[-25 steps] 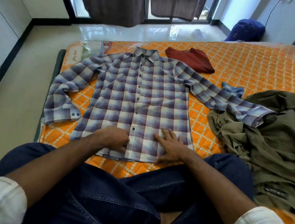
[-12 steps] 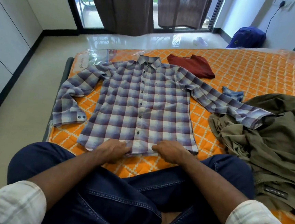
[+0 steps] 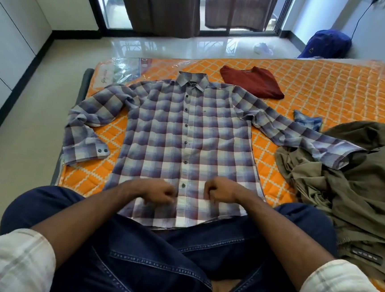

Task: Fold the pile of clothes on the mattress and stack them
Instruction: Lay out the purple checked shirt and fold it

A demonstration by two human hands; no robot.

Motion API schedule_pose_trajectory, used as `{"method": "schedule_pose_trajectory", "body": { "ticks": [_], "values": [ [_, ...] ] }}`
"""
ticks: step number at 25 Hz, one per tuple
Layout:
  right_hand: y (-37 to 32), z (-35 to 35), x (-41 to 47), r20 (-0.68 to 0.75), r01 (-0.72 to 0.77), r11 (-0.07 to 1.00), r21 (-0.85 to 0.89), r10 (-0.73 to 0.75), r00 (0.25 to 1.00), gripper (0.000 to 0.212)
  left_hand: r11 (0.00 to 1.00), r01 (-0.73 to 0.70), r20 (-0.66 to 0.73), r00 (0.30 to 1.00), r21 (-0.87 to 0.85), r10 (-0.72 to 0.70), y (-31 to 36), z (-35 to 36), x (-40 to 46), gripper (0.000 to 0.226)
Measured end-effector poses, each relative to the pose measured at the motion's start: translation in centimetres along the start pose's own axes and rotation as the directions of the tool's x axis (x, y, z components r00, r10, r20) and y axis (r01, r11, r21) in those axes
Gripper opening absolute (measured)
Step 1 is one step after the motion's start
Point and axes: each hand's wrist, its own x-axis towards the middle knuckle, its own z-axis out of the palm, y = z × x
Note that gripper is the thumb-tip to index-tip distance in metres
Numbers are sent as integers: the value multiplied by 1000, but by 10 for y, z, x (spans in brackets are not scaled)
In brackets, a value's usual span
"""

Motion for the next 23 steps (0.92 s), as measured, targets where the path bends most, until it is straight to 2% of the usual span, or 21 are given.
{"method": "schedule_pose_trajectory", "body": {
  "ticks": [1, 3, 4, 6, 8, 11, 13, 16, 19, 21, 23],
  "values": [
    [0, 0, 7, -101, 14, 1000, 11, -13, 995, 24, 1000, -6, -161, 987, 7, 7, -2, -8, 6, 10],
    [-3, 0, 27, -250, 39, 997, 67, -21, 968, 21, 996, 5, -428, 903, -84, -41, -9, -24, 22, 8],
    [-6, -1, 37, -309, 47, 994, 98, -15, 951, 18, 992, 7, -523, 849, -128, -73, -12, -29, 31, 13],
    [-12, -7, 59, -417, 67, 987, 147, 0, 909, 15, 976, 10, -615, 775, -215, -144, -20, -37, 50, 22],
    [-19, -18, 79, -533, 82, 980, 181, 28, 845, 16, 950, -26, -649, 736, -310, -192, -25, -45, 65, 30],
    [-28, -40, 115, -633, 72, 967, 245, 103, 768, 13, 930, -37, -643, 733, -365, -223, -40, -62, 85, 31],
    [-32, -50, 138, -588, -21, 975, 222, 151, 795, 12, 945, 8, -626, 748, -326, -222, -53, -72, 97, 30],
    [-34, -57, 159, -451, -213, 977, -9, 186, 873, 42, 953, 32, -630, 743, -302, -225, -65, -80, 111, 28],
    [-32, -59, 166, -429, -261, 959, -113, 190, 883, 45, 953, 12, -668, 711, -301, -220, -67, -82, 121, 20],
    [-27, -61, 167, -432, -255, 967, -29, 218, 875, 36, 944, -3, -671, 704, -330, -233, -66, -83, 128, 16],
    [-21, -61, 162, -439, -196, 961, 193, 263, 859, 18, 917, -18, -651, 709, -399, -270, -65, -86, 133, 14]
  ]
}}
